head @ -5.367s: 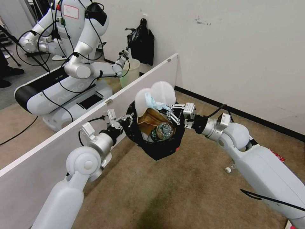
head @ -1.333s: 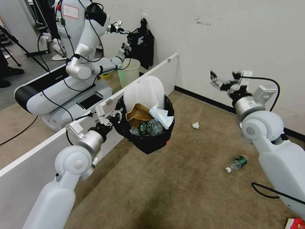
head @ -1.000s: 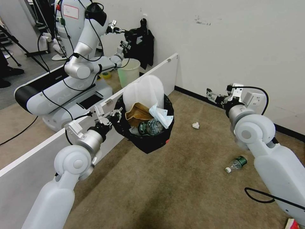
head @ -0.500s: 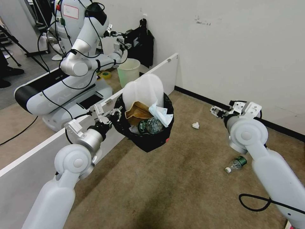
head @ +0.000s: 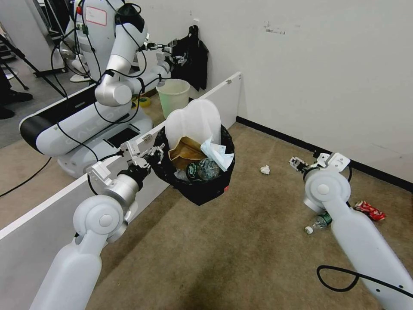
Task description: Pick up the trash bin, then pick up the garbage from the floor and place it into the trash bin.
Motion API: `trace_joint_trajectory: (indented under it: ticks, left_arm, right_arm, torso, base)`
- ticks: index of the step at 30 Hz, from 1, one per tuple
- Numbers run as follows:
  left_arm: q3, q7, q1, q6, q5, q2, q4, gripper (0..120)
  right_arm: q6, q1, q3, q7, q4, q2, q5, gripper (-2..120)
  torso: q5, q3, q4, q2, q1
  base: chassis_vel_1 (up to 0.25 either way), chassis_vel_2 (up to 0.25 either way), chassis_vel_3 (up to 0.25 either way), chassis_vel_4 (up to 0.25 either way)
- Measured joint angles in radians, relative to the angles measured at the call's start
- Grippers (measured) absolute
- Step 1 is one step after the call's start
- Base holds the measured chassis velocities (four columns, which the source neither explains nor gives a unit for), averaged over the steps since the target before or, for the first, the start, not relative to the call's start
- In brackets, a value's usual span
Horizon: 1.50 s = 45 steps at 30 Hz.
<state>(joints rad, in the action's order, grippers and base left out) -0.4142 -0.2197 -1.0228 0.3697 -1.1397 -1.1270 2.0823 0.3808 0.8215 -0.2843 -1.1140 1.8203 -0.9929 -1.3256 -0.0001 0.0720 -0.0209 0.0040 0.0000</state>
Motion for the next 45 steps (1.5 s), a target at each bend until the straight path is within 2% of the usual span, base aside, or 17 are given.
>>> trace_joint_trajectory:
  ticks: [26, 36, 45]
  left_arm:
    - [-0.006, 0.002, -0.016, -0.002, 0.002, 0.002, 0.014, 4]
    - [-0.009, 0.002, -0.032, -0.002, 0.003, 0.005, 0.027, 4]
    - [-0.01, 0.002, -0.041, -0.002, 0.005, 0.009, 0.033, 4]
  right_arm:
    - [-0.063, 0.094, -0.025, 0.054, -0.228, -0.095, 0.091, 100]
    - [-0.081, 0.104, -0.038, 0.121, -0.324, -0.106, 0.121, 100]
    - [-0.096, 0.05, -0.039, 0.207, -0.419, -0.103, 0.142, 100]
  torso:
    - [0.0001, 0.0, 0.0, 0.0, 0.0]
    - [0.0001, 0.0, 0.0001, 0.0, 0.0]
    - [0.0, 0.0, 0.0, 0.0, 0.0]
  base:
    - [0.0, 0.0, 0.0, 0.0]
    - [0.0, 0.0, 0.0, 0.0]
    - [0.0, 0.0, 0.0, 0.0]
